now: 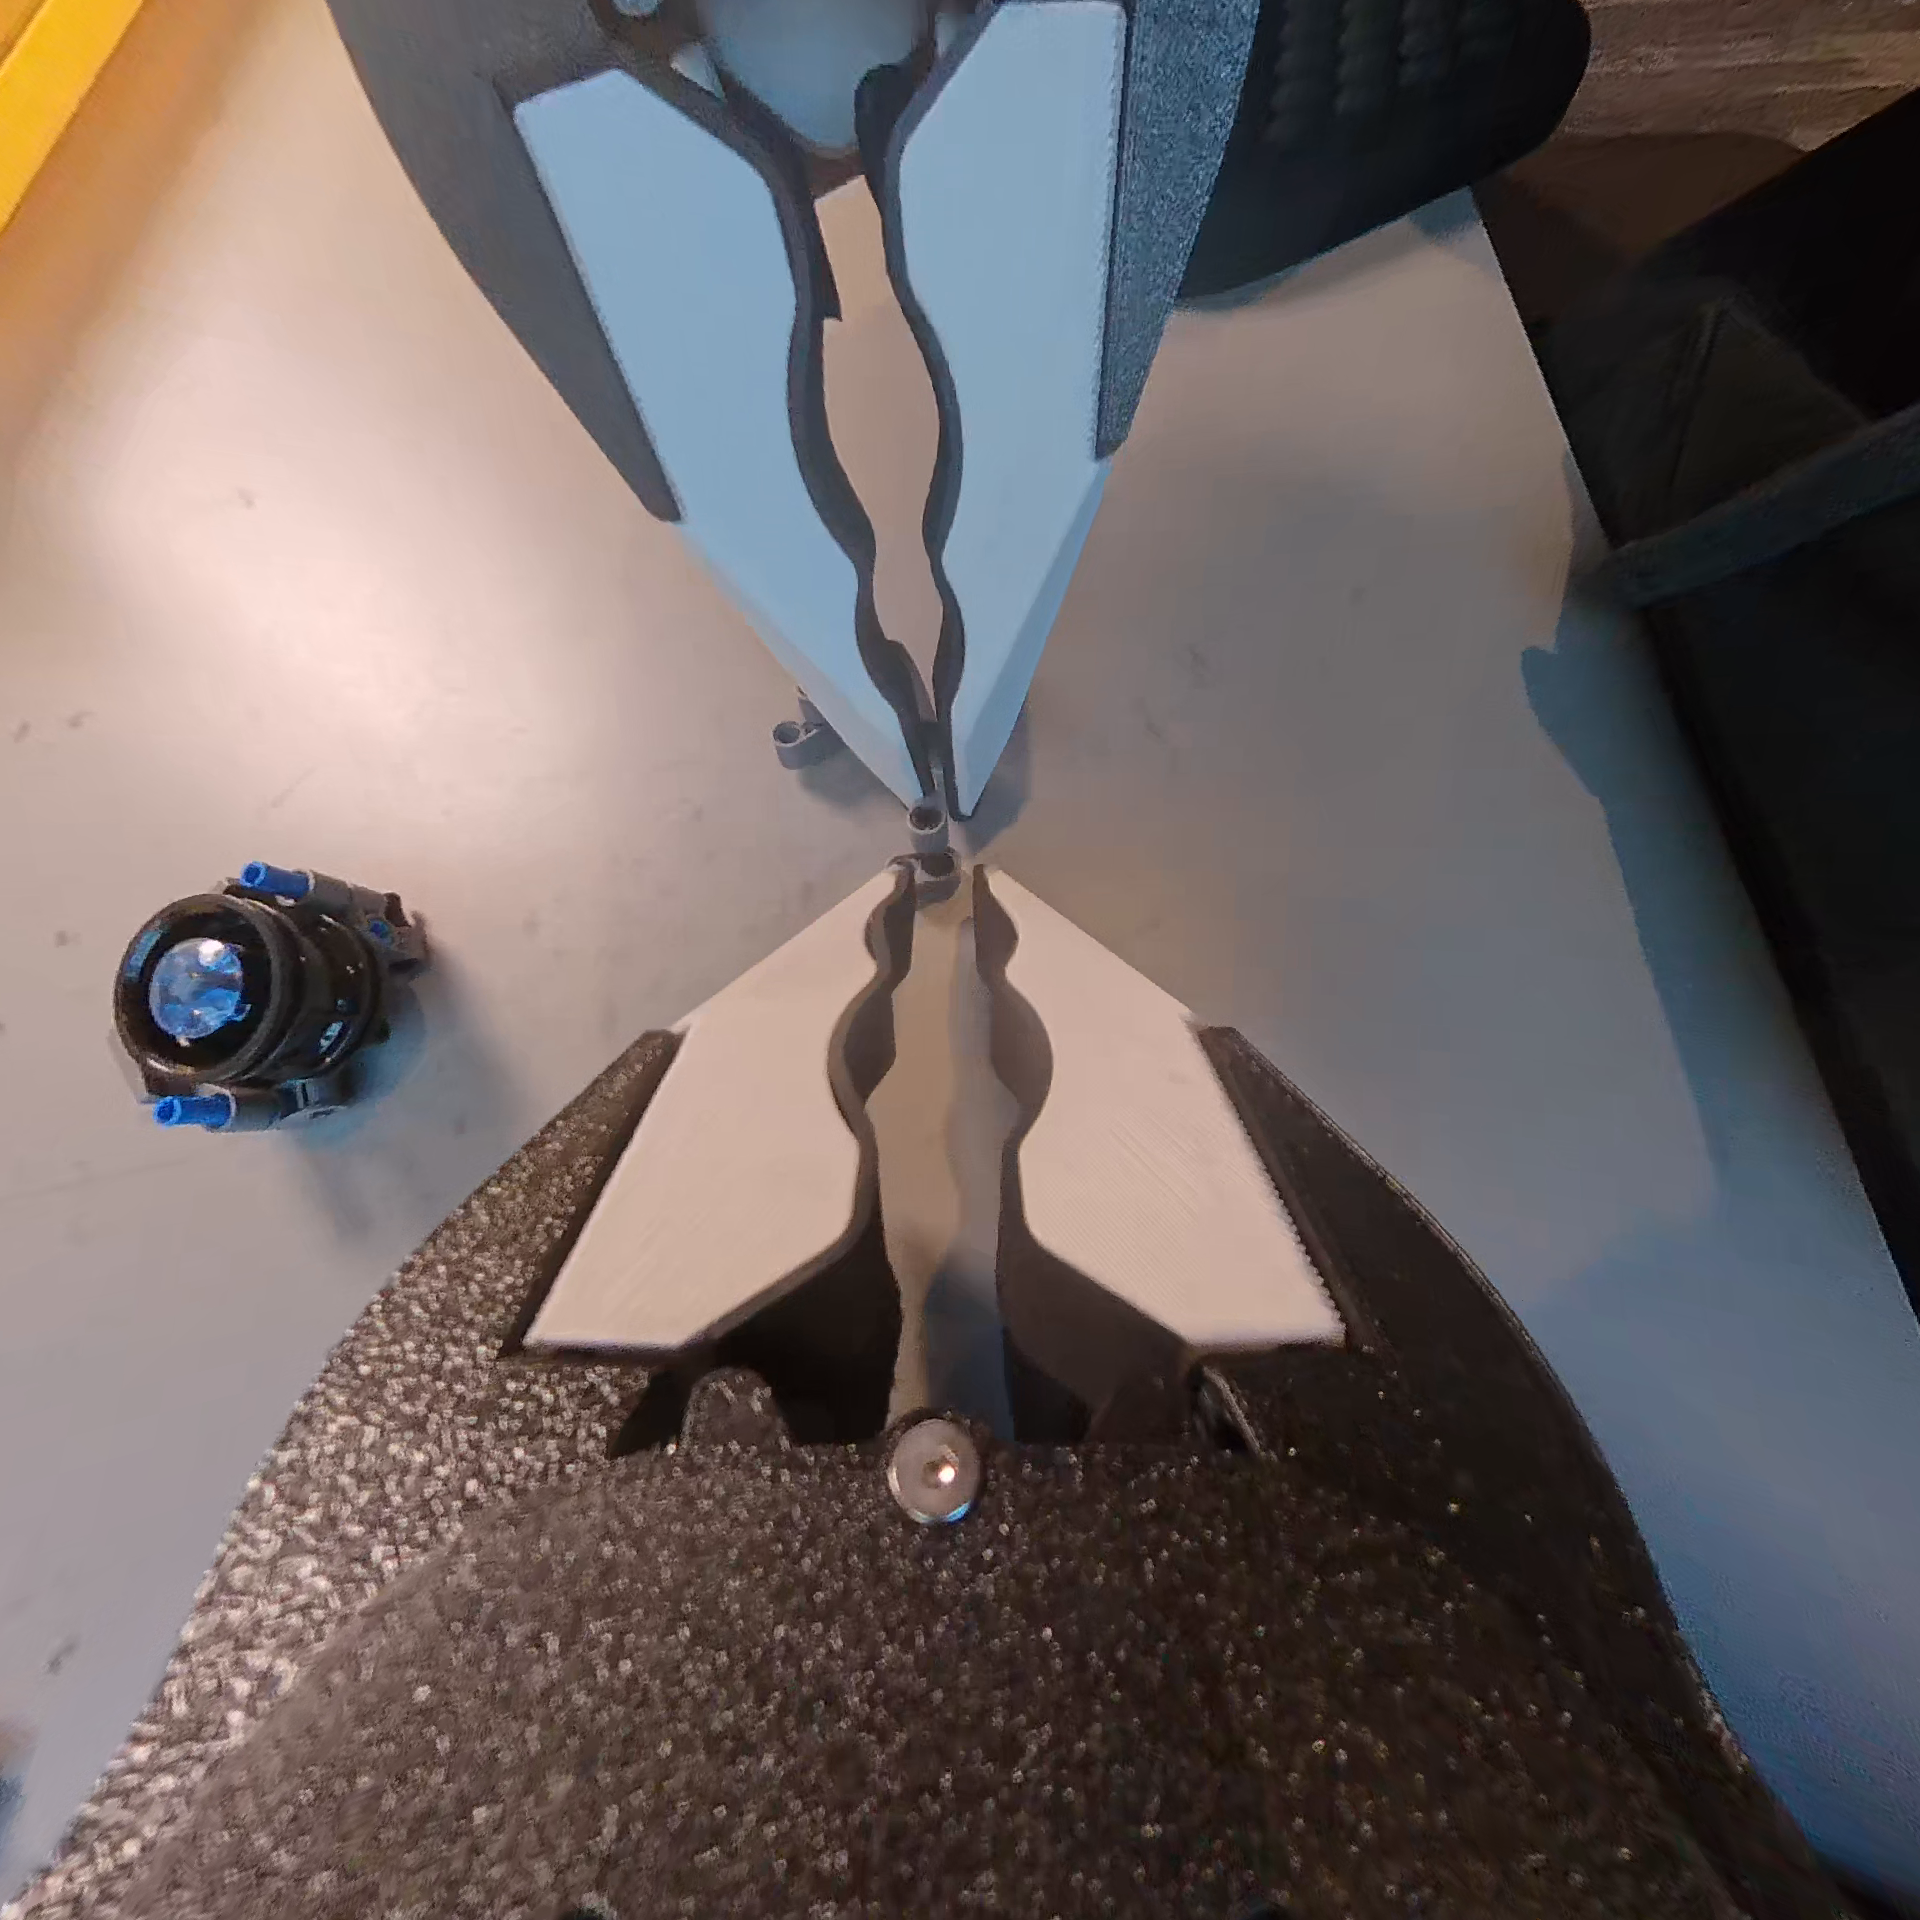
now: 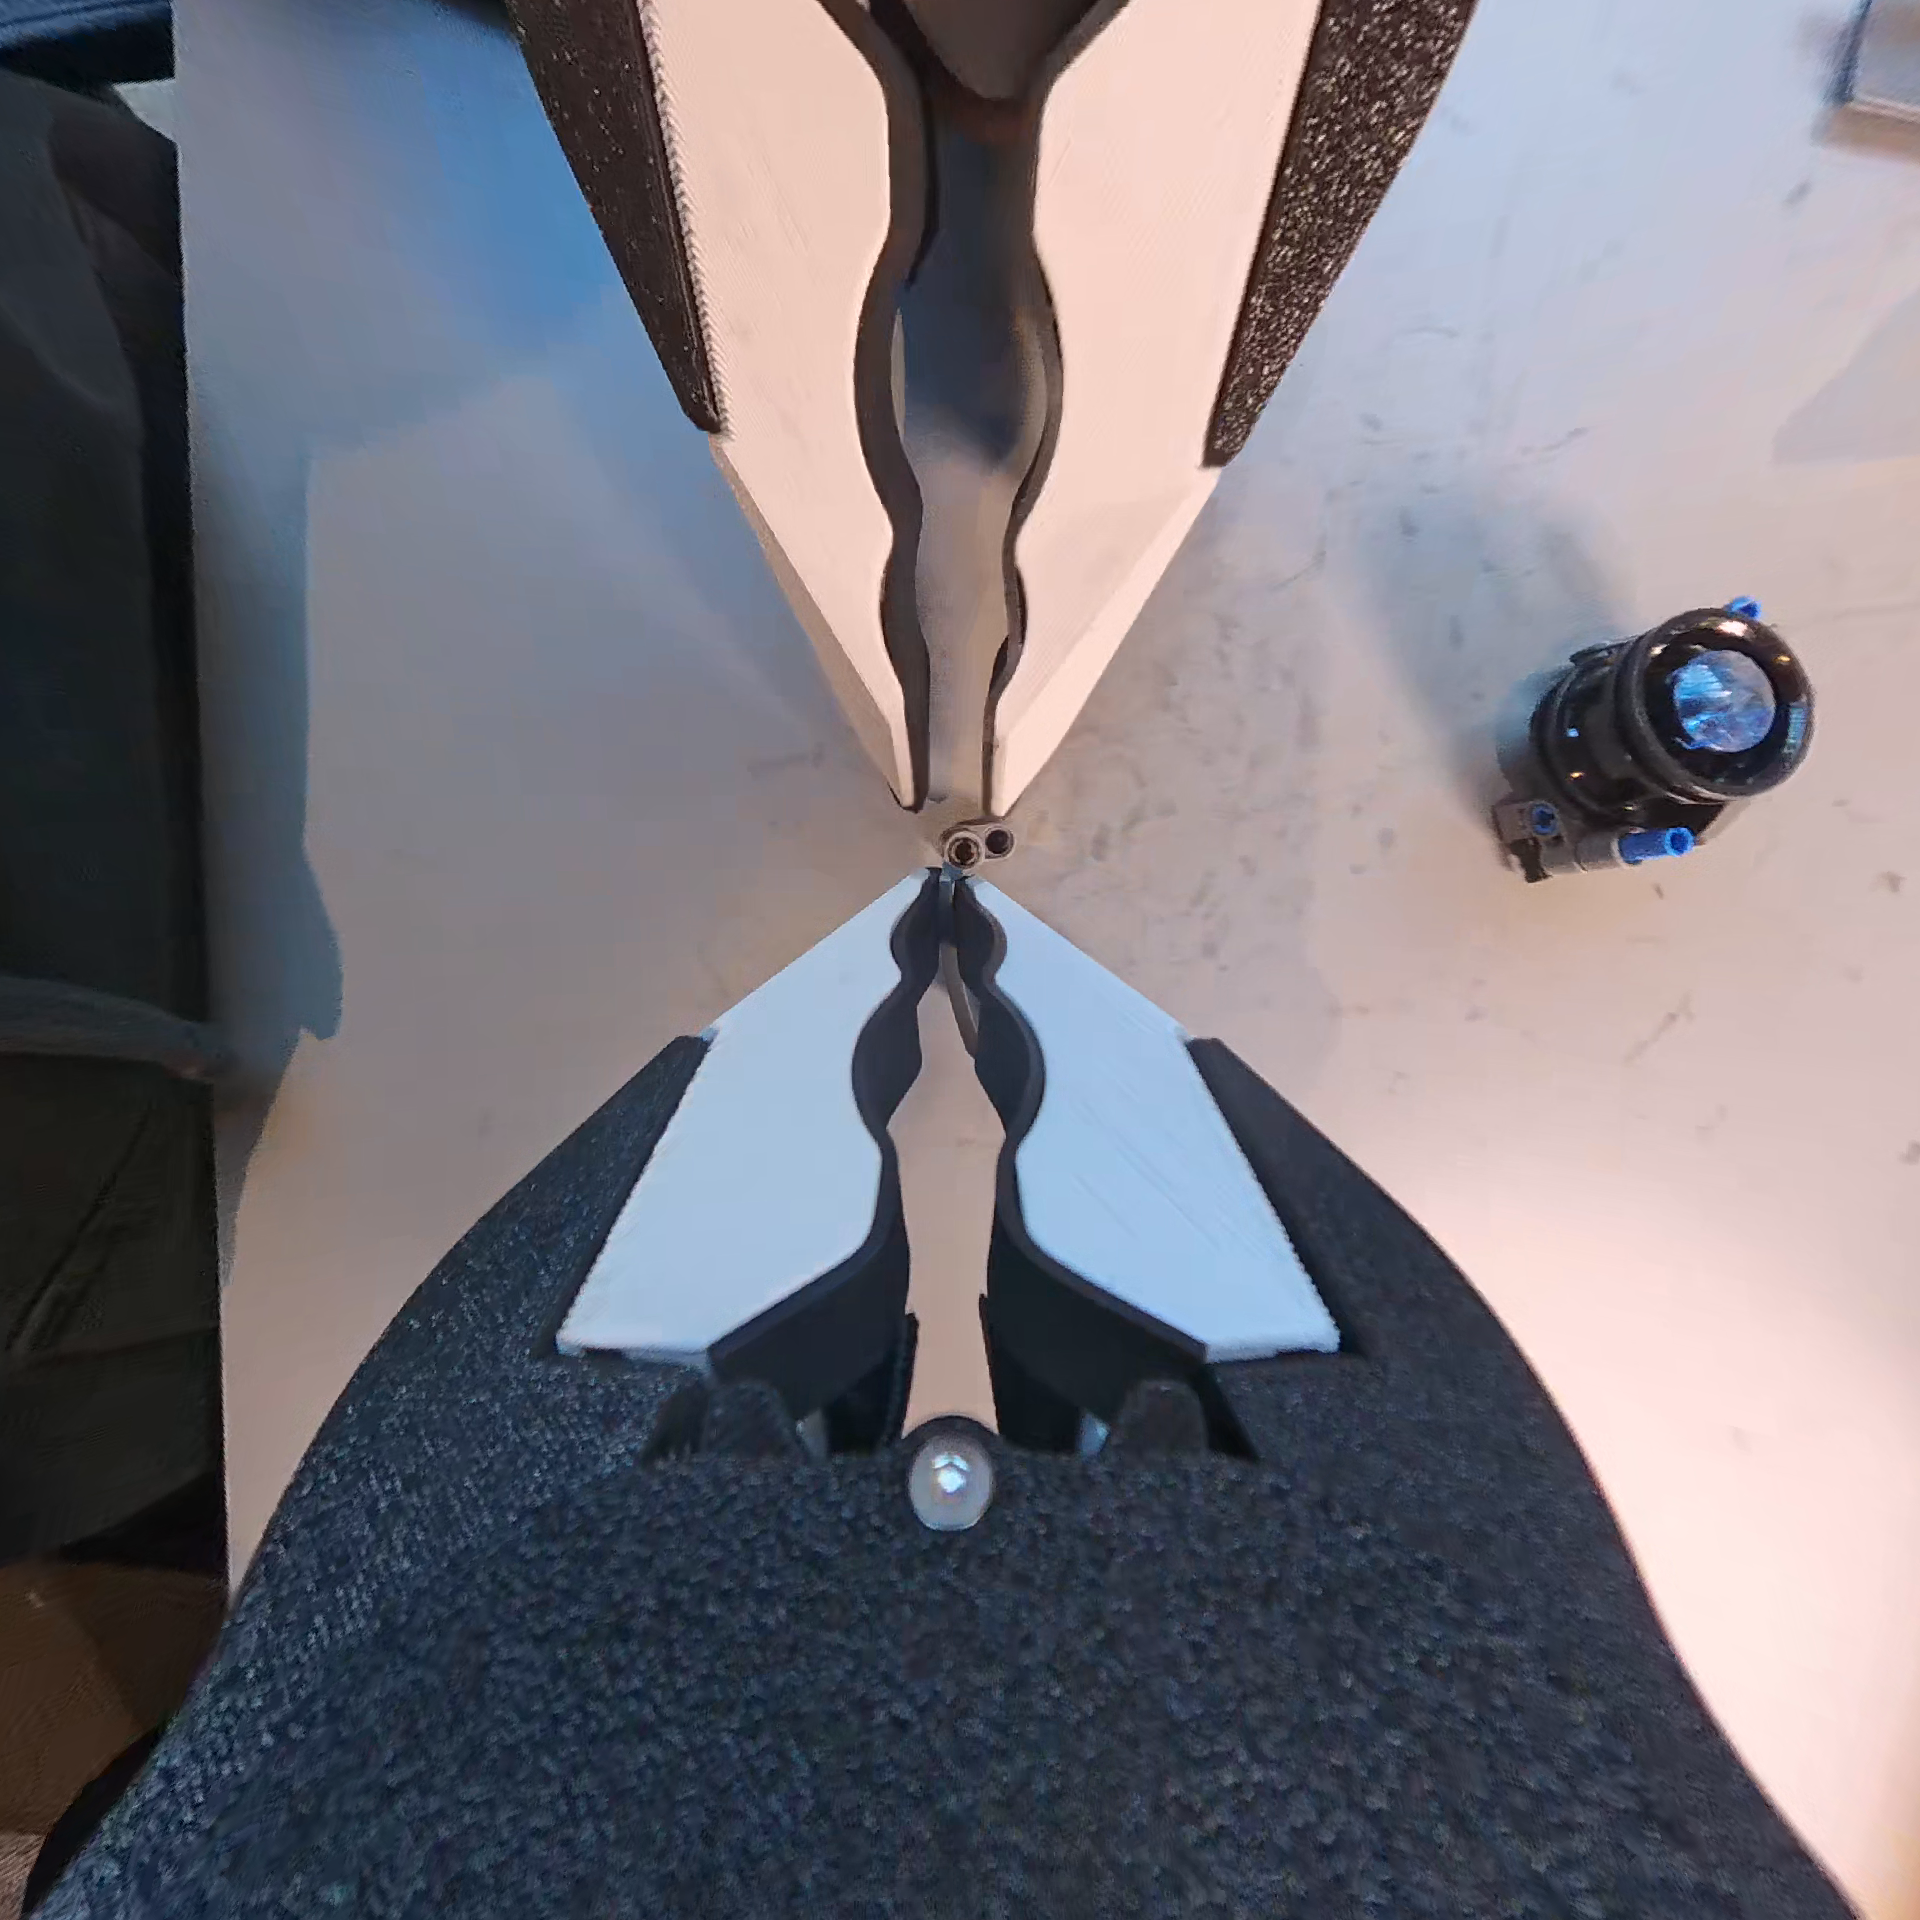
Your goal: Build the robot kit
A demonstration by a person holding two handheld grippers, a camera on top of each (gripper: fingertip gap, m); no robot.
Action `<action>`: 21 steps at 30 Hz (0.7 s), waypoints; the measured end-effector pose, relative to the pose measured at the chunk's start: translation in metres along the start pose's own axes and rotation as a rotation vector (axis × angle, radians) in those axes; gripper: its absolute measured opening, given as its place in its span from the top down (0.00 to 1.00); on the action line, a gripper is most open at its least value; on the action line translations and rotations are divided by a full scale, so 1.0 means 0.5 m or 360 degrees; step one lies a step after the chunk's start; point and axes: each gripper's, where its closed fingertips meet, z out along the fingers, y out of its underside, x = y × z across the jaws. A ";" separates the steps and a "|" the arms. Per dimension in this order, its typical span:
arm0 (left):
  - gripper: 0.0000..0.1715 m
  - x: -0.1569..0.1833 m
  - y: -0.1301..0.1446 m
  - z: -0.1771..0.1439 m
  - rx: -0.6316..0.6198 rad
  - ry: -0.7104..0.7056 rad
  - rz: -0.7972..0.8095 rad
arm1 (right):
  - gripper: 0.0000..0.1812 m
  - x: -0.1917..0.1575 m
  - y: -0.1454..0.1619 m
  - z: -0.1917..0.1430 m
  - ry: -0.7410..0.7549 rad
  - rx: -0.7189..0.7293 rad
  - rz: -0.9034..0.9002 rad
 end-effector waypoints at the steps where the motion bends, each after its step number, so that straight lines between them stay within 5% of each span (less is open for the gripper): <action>1: 0.95 -0.001 -0.001 0.000 0.0002 -0.0015 0.0005 | 0.99 -0.001 0.000 0.000 -0.0002 -0.0013 -0.0006; 21: 1.00 0.001 -0.005 0.005 0.0007 -0.0025 0.0009 | 0.99 -0.004 0.002 0.002 -0.0025 -0.0192 -0.0091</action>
